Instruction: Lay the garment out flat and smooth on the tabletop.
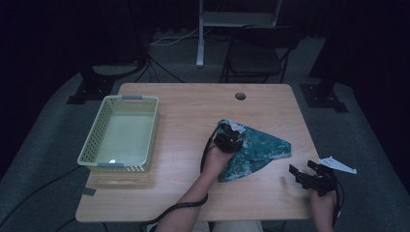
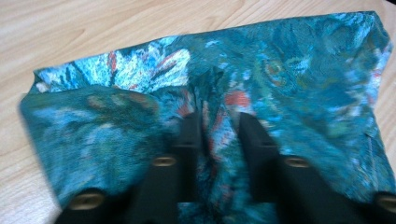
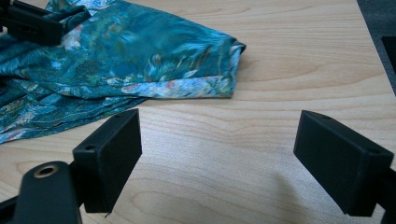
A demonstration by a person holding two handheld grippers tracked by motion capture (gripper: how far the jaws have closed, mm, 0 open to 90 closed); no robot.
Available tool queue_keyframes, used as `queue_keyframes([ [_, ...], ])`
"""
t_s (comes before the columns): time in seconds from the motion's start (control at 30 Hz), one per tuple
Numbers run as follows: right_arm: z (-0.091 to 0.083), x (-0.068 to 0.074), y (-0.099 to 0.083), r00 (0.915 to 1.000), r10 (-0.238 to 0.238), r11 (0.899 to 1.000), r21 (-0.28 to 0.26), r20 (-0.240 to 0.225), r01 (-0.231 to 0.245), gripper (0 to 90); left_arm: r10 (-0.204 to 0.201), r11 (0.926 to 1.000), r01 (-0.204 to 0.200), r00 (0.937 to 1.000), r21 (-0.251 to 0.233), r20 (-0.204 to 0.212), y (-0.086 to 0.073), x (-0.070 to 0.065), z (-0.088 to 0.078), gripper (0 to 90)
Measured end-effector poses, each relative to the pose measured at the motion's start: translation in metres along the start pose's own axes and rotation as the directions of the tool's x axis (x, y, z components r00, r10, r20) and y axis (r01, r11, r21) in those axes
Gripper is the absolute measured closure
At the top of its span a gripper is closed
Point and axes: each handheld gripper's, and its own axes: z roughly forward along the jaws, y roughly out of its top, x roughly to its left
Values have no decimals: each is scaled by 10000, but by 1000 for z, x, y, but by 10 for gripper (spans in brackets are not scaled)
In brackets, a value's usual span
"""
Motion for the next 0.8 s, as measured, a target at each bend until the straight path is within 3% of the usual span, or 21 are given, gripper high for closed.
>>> queue_keyframes([
  [0.07,0,0,0,10000,26,10000,6,-27,-26,144,-54,9998,55,10000,-171,49,-1,2,-5,846],
  [0.17,0,0,0,10000,46,10000,4,-41,-46,144,-335,9985,345,9991,-414,264,-4,8,-13,850],
  [0.33,1,0,0,10000,3,10000,24,-5,-3,145,-836,9948,849,9962,-563,249,-12,22,-25,848],
  [0.43,1,0,0,10000,4,10000,23,-3,-4,145,-1221,9906,1238,9920,-577,330,-20,33,-31,844],
  [0.53,1,0,0,10000,-1,10000,20,14,1,145,-1356,9891,1369,9904,-535,265,-27,41,-37,830],
  [0.67,1,1,0,10000,-34,10000,34,63,34,145,-1798,9809,1803,9836,-735,140,-36,51,-48,761],
  [0.8,1,2,0,9999,-58,10000,42,89,58,145,-1815,9805,1813,9834,-760,40,-43,58,-59,756],
])
